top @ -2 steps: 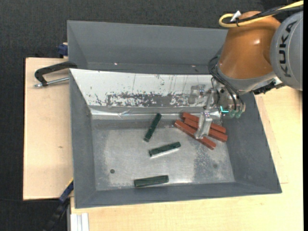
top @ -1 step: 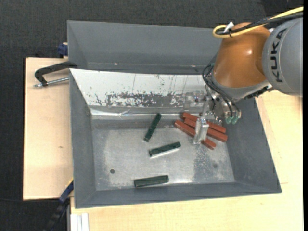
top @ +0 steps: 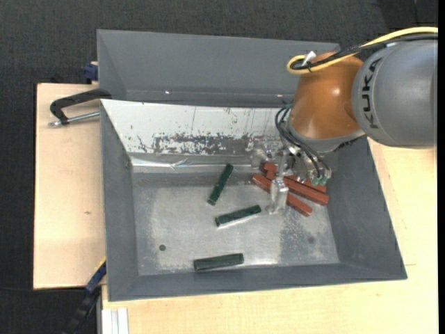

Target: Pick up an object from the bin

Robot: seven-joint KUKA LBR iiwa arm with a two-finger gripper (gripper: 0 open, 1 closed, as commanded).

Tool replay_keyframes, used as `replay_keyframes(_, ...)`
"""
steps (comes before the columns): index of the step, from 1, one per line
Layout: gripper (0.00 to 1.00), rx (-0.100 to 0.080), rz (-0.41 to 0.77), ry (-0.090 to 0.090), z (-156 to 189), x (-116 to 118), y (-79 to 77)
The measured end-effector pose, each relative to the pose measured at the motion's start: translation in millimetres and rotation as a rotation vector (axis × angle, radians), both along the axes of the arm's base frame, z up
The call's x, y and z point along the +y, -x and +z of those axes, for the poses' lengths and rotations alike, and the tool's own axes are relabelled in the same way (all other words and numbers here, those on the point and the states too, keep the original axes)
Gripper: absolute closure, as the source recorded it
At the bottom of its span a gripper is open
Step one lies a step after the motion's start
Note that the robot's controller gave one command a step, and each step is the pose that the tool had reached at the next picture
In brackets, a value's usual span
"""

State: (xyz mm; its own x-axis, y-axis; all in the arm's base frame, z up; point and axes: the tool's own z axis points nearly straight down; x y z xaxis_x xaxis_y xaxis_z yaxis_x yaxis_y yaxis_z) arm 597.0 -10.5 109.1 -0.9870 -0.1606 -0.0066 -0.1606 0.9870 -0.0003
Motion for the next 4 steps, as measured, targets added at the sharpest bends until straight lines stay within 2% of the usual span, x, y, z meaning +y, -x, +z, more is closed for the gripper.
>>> replay_keyframes(1, 0.00, 0.004, 0.041, 0.000, -20, 3, 2.0)
replay_keyframes(2, 1.00, 0.005, 0.361, 0.001, -38, 22, 18.7)
replay_keyframes(3, 1.00, 0.005, 0.361, 0.000, -38, 22, 18.7)
replay_keyframes(4, 1.00, -0.002, 0.368, 0.002, 116, 31, 10.1)
